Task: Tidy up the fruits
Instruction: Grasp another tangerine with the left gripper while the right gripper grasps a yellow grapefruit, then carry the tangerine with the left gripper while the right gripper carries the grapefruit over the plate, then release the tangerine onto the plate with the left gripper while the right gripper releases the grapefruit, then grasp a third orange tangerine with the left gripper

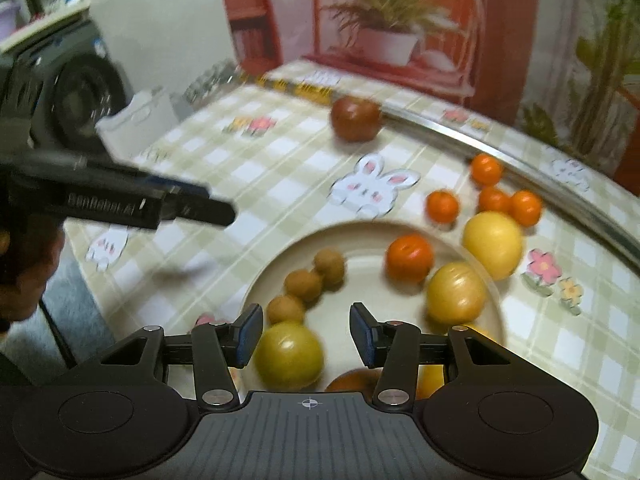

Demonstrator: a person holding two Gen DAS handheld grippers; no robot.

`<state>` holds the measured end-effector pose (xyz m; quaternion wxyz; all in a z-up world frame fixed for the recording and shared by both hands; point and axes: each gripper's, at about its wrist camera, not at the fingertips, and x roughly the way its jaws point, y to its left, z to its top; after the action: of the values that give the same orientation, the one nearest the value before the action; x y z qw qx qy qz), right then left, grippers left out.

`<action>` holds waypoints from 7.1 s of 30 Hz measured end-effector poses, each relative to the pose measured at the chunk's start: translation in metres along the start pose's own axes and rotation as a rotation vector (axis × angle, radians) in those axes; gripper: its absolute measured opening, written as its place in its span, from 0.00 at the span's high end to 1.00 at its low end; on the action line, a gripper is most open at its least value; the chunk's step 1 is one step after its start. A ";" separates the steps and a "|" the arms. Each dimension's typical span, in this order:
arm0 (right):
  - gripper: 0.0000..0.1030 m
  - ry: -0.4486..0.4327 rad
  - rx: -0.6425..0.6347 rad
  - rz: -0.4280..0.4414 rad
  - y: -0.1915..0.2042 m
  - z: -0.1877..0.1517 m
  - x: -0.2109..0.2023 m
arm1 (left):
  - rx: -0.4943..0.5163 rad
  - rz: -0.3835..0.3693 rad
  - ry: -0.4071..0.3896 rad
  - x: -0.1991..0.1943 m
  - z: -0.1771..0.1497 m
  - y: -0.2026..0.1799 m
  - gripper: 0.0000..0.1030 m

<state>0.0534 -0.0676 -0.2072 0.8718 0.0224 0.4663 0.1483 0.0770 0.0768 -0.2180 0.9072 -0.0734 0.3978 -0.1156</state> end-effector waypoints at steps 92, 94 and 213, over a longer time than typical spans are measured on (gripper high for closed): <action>0.48 -0.108 0.311 -0.063 -0.155 0.019 0.047 | 0.326 -0.089 0.158 0.100 0.011 -0.072 0.65; 0.48 -0.099 0.310 -0.064 -0.155 0.021 0.051 | 0.324 -0.090 0.158 0.100 0.011 -0.072 0.65; 0.53 -0.205 0.274 -0.217 -0.167 0.009 -0.023 | 0.156 -0.144 0.062 0.141 0.087 -0.099 0.53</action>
<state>0.0884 -0.2331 -0.2129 0.9144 0.1056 0.3906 -0.0144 0.2191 -0.0526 -0.2361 0.8867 -0.0270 0.4094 -0.2132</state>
